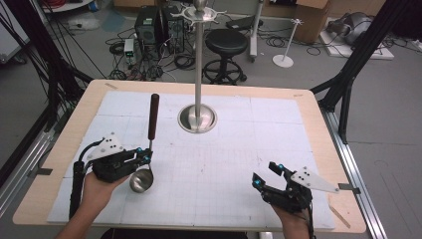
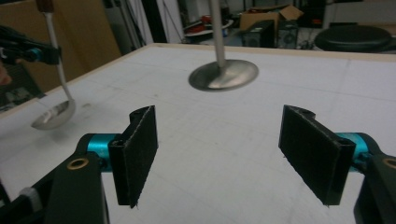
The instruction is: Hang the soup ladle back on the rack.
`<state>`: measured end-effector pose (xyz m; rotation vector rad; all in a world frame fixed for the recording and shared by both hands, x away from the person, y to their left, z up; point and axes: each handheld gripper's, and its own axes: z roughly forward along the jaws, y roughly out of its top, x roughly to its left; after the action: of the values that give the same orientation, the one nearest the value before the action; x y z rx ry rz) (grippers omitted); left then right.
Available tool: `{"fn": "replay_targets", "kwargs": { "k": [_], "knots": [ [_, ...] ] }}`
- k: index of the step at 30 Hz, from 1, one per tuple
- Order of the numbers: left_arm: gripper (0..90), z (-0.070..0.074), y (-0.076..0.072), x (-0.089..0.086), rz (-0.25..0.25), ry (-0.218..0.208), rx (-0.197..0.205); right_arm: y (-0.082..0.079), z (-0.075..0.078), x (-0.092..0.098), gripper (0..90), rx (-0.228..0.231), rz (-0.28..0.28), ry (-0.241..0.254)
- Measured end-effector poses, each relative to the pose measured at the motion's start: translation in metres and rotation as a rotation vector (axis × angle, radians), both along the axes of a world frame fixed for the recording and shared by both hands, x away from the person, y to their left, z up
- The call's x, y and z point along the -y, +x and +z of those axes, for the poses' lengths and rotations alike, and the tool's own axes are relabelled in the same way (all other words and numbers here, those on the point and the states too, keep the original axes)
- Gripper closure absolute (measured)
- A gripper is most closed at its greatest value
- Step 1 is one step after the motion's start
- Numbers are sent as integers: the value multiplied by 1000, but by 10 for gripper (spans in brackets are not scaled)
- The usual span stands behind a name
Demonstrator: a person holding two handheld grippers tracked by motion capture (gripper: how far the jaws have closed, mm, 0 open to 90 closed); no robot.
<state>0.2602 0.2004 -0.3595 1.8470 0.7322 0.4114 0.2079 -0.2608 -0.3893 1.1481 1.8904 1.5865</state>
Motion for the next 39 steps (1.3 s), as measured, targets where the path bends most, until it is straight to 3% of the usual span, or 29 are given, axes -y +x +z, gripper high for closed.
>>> {"fn": "replay_targets", "kwargs": {
  "k": [1,6,11,22,28,39],
  "knots": [
    [838,0,-2,1,-6,-6,2,1,4,-6,262,9,33,6],
    [838,2,-11,7,-52,-36,25,6,15,-23,213,33,97,32],
    [838,2,-16,14,-89,-46,38,13,24,-38,165,52,125,34],
    [838,1,-22,29,-150,-60,45,27,56,-79,169,99,235,39],
    [838,1,-23,37,-165,-62,33,30,77,-99,193,131,283,41],
    [837,1,-27,53,-201,-34,38,34,110,-130,340,187,408,47]
  ]
}}
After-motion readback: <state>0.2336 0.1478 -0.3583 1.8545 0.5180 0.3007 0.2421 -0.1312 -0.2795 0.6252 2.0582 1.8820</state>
